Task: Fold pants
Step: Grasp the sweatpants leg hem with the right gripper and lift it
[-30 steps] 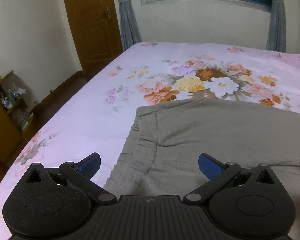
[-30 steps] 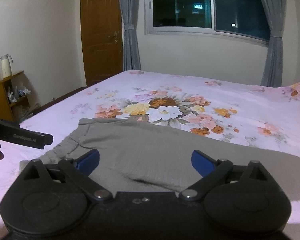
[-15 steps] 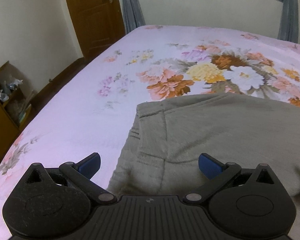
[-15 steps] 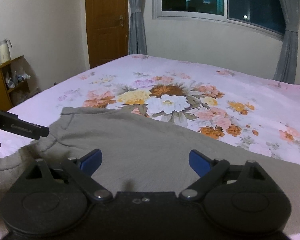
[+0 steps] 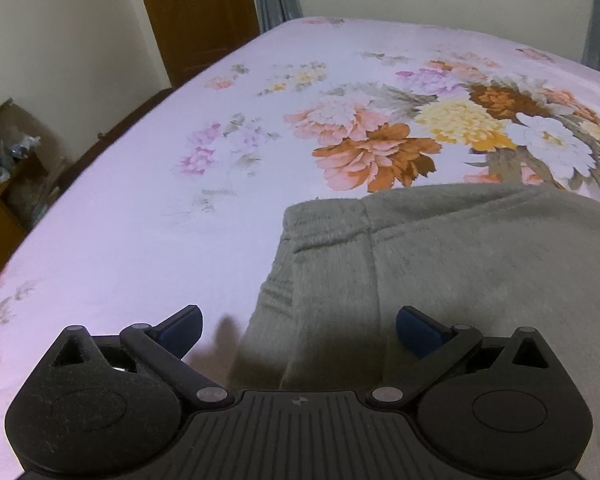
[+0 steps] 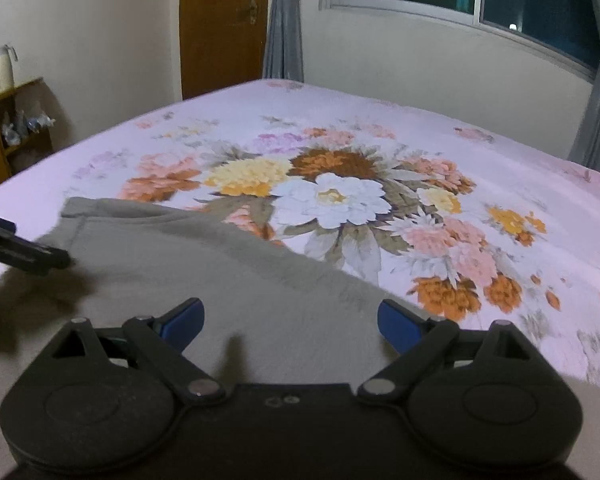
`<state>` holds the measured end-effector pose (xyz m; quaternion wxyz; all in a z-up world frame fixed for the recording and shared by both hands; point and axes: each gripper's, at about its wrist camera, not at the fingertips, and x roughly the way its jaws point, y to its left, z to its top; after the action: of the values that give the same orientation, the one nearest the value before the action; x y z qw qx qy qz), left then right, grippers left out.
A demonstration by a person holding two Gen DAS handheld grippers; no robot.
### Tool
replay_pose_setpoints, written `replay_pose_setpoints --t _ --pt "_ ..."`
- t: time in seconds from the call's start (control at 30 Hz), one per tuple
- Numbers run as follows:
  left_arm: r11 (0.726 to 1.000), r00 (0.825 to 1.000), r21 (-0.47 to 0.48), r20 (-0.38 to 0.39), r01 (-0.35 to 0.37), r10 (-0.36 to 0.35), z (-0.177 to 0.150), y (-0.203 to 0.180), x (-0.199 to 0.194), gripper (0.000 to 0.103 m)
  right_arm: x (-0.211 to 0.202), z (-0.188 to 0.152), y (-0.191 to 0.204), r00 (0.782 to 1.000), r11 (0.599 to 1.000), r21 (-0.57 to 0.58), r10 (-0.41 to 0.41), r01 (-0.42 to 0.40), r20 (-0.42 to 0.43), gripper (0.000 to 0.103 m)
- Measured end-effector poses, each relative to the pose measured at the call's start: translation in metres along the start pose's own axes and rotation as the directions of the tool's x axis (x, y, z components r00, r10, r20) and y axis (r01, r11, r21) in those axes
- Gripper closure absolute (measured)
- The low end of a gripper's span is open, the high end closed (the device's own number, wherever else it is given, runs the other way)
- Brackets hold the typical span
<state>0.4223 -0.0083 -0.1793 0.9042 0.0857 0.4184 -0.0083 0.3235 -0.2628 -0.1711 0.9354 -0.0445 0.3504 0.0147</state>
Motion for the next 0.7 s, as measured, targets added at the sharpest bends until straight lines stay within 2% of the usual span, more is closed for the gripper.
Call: replay_pose_setpoints --t 0.1,0.2,0.27,0.33,0.37,0.4,0.43,0.47,0.57,0.63,0.67,0.7 --pt "1.000 1.000 -0.008 -0.010 0.020 -0.020 0.001 0.000 0.010 0.002 0.025 0.005 -0.008 0.999 1.000 -0.015 -0.004 0.003 -0.049 0.014" --pt "0.996 0.996 -0.028 -0.017 0.084 -0.085 -0.002 0.002 0.013 0.023 0.036 0.011 -0.009 0.999 0.999 -0.049 -0.021 0.018 -0.048 0.014" --pt "0.997 0.997 -0.022 -0.009 0.075 -0.075 -0.003 -0.001 0.011 0.025 0.042 0.015 -0.010 0.999 0.997 -0.075 -0.023 0.020 -0.049 0.015" --pt "0.997 0.997 -0.017 -0.006 0.071 -0.071 -0.004 -0.003 0.010 0.027 0.052 0.016 -0.012 0.995 0.996 -0.085 -0.005 -0.004 -0.098 0.026" --pt "0.997 0.997 -0.020 -0.008 0.074 -0.074 -0.004 -0.002 0.009 0.031 0.056 0.016 -0.012 0.992 0.996 -0.091 0.015 -0.026 -0.123 0.038" --pt "0.997 0.997 -0.021 -0.008 0.076 -0.076 -0.004 -0.002 0.008 0.035 0.056 0.016 -0.012 0.990 0.994 -0.094 0.047 -0.060 -0.133 0.056" --pt "0.997 0.997 -0.022 -0.007 0.077 -0.077 -0.005 -0.001 0.007 0.036 0.055 0.016 -0.011 0.988 0.991 -0.100 0.069 -0.083 -0.139 0.068" --pt "0.997 0.997 -0.023 -0.007 0.077 -0.078 -0.005 -0.001 0.006 0.039 0.053 0.017 -0.009 0.987 0.990 -0.107 0.074 -0.090 -0.144 0.085" --pt "0.997 0.998 -0.021 0.002 0.068 -0.068 -0.006 -0.001 -0.001 0.045 0.037 0.016 -0.004 0.988 0.987 -0.119 0.093 -0.108 -0.124 0.095" --pt "0.998 0.998 -0.024 0.013 0.060 -0.060 -0.007 0.000 -0.009 0.049 0.015 0.014 0.003 0.992 0.984 -0.146 0.093 -0.104 -0.081 0.096" --pt "0.998 0.998 -0.030 0.023 0.051 -0.051 -0.008 0.001 -0.014 0.058 0.000 0.011 0.008 0.994 0.982 -0.162 0.093 -0.101 -0.055 0.096" --pt "0.998 0.999 -0.039 0.032 0.046 -0.044 -0.009 0.004 -0.021 0.059 -0.015 0.009 0.013 0.995 0.979 -0.177 0.096 -0.100 -0.030 0.097"
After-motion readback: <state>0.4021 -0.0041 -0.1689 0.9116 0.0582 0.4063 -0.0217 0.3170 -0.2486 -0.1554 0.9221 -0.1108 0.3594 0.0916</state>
